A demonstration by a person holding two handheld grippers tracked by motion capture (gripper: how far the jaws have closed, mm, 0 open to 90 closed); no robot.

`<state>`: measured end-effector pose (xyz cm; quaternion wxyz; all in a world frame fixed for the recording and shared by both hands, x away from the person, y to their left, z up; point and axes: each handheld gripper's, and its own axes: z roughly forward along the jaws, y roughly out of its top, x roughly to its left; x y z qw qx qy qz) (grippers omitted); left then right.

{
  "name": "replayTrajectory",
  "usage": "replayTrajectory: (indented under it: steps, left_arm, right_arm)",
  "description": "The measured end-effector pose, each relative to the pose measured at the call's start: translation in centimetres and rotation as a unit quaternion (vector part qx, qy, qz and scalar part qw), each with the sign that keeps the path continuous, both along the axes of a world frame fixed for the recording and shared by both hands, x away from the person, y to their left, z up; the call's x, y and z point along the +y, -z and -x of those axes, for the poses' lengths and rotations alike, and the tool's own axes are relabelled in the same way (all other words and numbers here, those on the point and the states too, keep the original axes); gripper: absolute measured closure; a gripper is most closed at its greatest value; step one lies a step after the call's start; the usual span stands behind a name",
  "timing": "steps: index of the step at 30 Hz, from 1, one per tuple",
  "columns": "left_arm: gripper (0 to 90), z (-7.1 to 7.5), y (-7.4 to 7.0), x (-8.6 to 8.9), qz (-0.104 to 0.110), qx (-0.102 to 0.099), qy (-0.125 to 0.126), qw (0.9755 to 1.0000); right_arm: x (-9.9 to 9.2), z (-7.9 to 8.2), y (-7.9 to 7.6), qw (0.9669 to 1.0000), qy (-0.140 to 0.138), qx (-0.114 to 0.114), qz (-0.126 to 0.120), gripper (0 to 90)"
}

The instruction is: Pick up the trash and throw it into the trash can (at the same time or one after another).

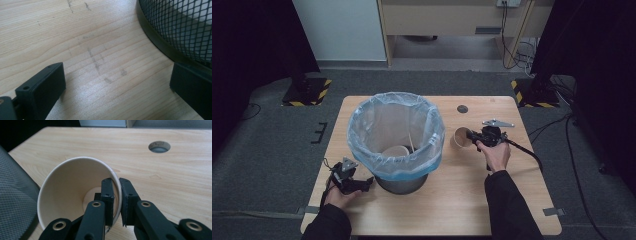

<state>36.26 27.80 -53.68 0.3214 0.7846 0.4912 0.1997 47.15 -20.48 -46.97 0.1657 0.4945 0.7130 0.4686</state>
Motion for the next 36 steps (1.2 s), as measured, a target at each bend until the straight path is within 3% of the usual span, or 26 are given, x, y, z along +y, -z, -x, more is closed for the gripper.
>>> replayTrajectory:
  steps: [5,7,9,16,24,36]
  left_arm:
    - [0.0,0.0,0.0,0.0,0.000,0.000,0.000,1.0000]
    - [0.0,0.0,0.0,0.0,0.000,0.000,0.000,1.0000]
    - [0.0,0.0,0.0,0.0,0.000,0.000,0.000,1.0000]
    - [0.0,0.0,0.0,0.0,0.000,0.000,0.000,1.0000]
    - [0.0,0.0,0.0,0.0,0.000,0.000,0.000,1.0000]
    - [0.0,0.0,0.0,0.0,0.000,0.000,0.000,1.0000]
  right_arm:
    - [-0.5,0.6,-1.5,0.9996,-0.002,-0.021,-0.019,83.0]
    - [-0.8,0.9,-2.0,0.9989,-0.002,-0.028,-0.037,83.0]
    - [-1.2,1.2,-2.7,0.9985,0.002,-0.040,-0.037,83.0]
    - [-2.1,2.4,-5.6,0.9940,0.000,-0.081,-0.073,83.0]
    - [-3.3,3.9,-9.5,0.9841,0.011,-0.141,-0.107,83.1]
    - [-4.0,6.0,-13.4,0.9680,0.012,-0.201,-0.149,83.1]
